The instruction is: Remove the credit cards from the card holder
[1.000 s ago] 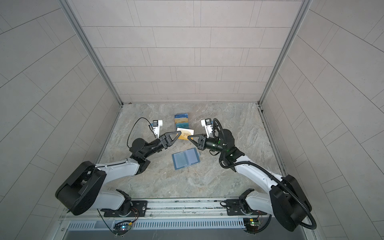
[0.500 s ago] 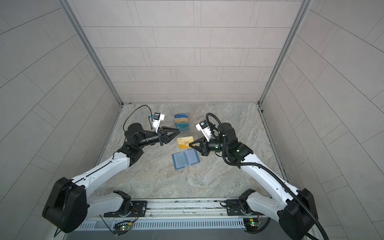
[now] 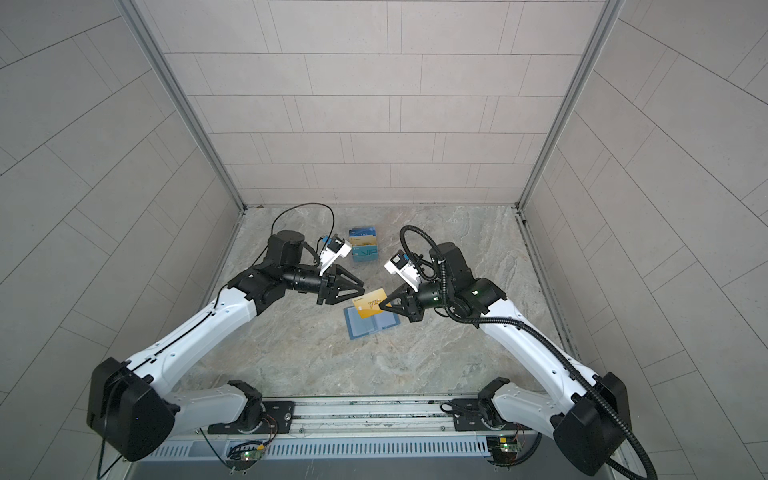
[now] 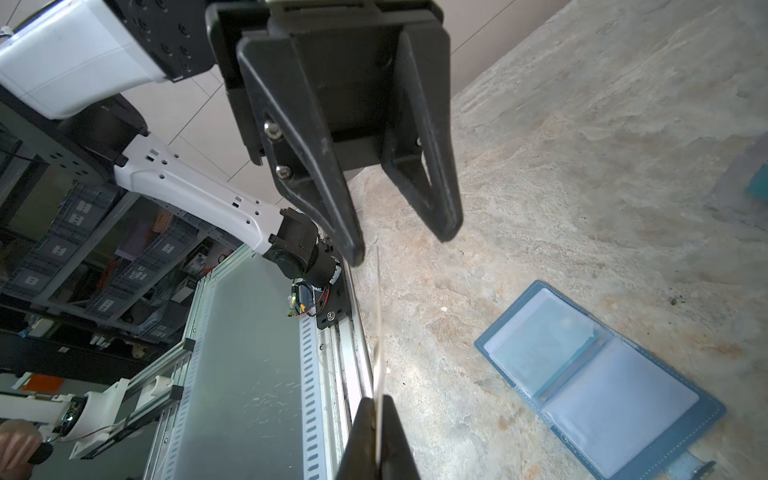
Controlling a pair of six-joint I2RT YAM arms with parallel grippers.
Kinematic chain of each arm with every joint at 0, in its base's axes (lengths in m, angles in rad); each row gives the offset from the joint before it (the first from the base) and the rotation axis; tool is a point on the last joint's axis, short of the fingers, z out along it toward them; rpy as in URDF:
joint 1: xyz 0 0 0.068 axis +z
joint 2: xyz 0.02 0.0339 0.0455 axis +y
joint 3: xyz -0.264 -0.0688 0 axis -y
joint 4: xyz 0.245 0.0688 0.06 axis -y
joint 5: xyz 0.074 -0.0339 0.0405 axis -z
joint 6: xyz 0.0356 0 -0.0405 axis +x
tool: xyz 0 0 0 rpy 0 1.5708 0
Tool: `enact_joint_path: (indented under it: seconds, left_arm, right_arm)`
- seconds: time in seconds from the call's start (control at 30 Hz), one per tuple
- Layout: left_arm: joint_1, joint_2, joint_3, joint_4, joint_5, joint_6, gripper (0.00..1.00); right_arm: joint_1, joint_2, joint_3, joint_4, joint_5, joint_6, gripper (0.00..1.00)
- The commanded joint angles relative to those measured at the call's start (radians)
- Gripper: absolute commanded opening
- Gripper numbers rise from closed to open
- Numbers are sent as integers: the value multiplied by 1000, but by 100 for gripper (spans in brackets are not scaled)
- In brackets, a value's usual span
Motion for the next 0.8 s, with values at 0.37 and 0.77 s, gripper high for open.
enact_joint_path:
  seconds: [0.37,0.77]
  left_arm:
    - [-8,57,167,-501,143,389,34]
    - [-9,51,168,-499,149,389,31]
  right_arm:
    - [12,76,106,-172,-194,-232,0]
    - [24,195,201,-324,-258,-366,0]
